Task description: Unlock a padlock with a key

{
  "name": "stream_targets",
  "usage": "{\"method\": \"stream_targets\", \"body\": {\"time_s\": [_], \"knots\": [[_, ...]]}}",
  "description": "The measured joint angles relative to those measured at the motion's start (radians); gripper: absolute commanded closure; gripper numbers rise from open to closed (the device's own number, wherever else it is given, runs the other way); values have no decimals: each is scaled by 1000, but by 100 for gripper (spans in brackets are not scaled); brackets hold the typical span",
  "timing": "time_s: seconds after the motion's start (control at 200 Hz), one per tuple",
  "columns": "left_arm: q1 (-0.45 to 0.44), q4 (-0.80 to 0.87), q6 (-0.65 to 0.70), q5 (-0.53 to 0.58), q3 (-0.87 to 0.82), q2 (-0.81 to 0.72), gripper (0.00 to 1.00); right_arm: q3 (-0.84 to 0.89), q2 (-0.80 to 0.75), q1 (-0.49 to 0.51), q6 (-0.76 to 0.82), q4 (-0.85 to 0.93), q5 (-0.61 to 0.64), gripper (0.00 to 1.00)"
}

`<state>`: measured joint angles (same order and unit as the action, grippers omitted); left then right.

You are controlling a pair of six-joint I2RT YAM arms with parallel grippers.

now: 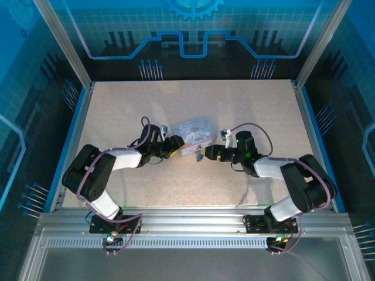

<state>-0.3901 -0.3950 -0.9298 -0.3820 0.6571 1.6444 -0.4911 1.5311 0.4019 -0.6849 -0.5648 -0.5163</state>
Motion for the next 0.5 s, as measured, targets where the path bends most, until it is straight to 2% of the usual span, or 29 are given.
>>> {"method": "stream_targets", "body": {"time_s": [0.375, 0.495], "knots": [[-1, -8, -14, 0, -5, 0, 39, -29, 143, 10, -6, -87, -8, 34], [-2, -11, -15, 0, -6, 0, 39, -47, 183, 16, -6, -108, -8, 38]]}}
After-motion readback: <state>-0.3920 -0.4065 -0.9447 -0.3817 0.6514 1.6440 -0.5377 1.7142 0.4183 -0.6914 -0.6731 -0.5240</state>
